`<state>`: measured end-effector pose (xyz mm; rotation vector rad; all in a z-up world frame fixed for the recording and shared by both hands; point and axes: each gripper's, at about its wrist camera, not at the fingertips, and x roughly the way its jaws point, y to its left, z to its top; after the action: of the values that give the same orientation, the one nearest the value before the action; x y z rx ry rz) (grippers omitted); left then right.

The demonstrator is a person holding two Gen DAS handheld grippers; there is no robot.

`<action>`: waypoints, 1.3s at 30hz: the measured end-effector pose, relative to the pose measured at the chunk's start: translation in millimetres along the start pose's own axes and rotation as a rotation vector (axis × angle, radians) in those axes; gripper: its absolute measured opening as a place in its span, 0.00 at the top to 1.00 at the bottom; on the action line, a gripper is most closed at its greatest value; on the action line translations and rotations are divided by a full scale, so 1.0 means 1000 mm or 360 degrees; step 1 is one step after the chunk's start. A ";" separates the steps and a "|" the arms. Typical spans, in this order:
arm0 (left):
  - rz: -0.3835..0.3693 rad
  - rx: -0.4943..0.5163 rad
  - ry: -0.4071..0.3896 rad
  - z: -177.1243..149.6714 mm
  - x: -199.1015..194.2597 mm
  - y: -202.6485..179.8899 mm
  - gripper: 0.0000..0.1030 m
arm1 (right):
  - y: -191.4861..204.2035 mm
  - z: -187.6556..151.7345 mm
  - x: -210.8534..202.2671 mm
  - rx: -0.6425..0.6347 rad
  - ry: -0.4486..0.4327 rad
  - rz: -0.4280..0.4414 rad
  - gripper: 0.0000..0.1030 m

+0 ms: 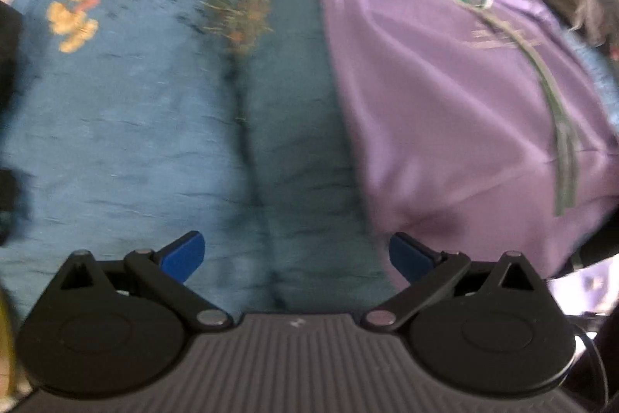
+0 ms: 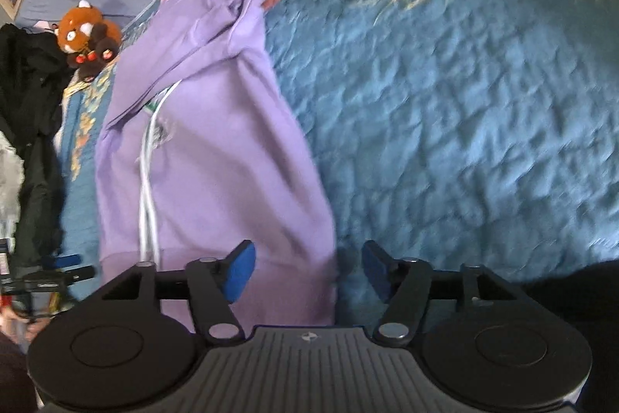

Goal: Fold clothes

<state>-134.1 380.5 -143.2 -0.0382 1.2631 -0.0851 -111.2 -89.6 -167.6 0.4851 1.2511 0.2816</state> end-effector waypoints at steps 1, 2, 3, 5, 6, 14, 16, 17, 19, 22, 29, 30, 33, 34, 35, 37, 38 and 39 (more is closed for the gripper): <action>-0.0002 0.0011 -0.0007 0.000 0.000 -0.001 0.00 | 0.000 -0.002 0.003 0.0003 0.0025 0.0002 0.38; -0.0007 0.0010 -0.0009 0.000 0.000 -0.001 0.00 | 0.001 -0.004 0.007 0.0007 0.0051 0.0003 0.38; -0.0034 -0.0002 -0.0001 0.000 0.001 0.000 0.00 | 0.001 -0.006 0.010 0.0010 0.0076 0.0005 0.38; -0.0073 -0.0009 0.0032 0.002 0.004 0.003 0.00 | 0.004 -0.008 0.014 0.0000 0.0090 -0.0001 0.36; -0.0089 -0.0002 0.0049 0.003 0.007 0.003 0.00 | 0.005 -0.009 0.015 -0.0006 0.0096 -0.0005 0.35; -0.0191 0.0228 0.0142 0.007 0.010 -0.019 0.15 | 0.009 -0.012 0.016 -0.0043 0.0090 -0.0023 0.34; -0.0295 0.0262 0.0149 0.006 0.006 -0.023 0.25 | 0.008 -0.012 0.016 -0.0043 0.0089 -0.0021 0.34; -0.0344 0.0275 0.0150 0.006 0.004 -0.026 0.32 | 0.008 -0.012 0.016 -0.0043 0.0088 -0.0020 0.34; -0.0411 0.0299 0.0164 0.005 0.001 -0.032 0.39 | 0.008 -0.011 0.017 -0.0044 0.0086 -0.0020 0.33; -0.0403 0.0300 0.0222 0.006 0.004 -0.031 0.41 | 0.009 -0.011 0.018 -0.0040 0.0081 -0.0018 0.34; -0.0435 0.0135 0.0251 0.005 0.004 -0.010 0.68 | 0.008 -0.012 0.016 -0.0025 0.0051 -0.0012 0.37; -0.0433 0.0106 0.0247 0.004 0.004 -0.006 0.70 | 0.008 -0.012 0.015 -0.0027 0.0049 -0.0013 0.37; -0.0440 0.0049 0.0237 0.001 0.000 -0.003 0.79 | 0.008 -0.013 0.015 -0.0032 0.0044 -0.0015 0.37; -0.0441 0.0044 0.0234 -0.001 -0.001 -0.003 0.81 | 0.008 -0.013 0.015 -0.0027 0.0043 -0.0015 0.37; -0.0442 0.0031 0.0228 -0.002 -0.003 -0.003 0.83 | 0.008 -0.013 0.015 -0.0023 0.0043 -0.0015 0.37; -0.0448 -0.0021 0.0209 -0.005 -0.008 0.001 0.86 | 0.009 -0.014 0.015 -0.0018 0.0040 -0.0015 0.37; -0.0457 -0.0059 0.0197 -0.007 -0.010 0.005 0.88 | 0.009 -0.014 0.015 -0.0019 0.0039 -0.0015 0.37; -0.0472 -0.0111 0.0180 -0.010 -0.011 0.008 0.89 | 0.010 -0.014 0.016 -0.0022 0.0035 -0.0014 0.37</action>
<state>-146.8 389.9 -136.0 -0.2845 1.3664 -0.3029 -119.7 -70.7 -178.9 0.4656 1.2718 0.2885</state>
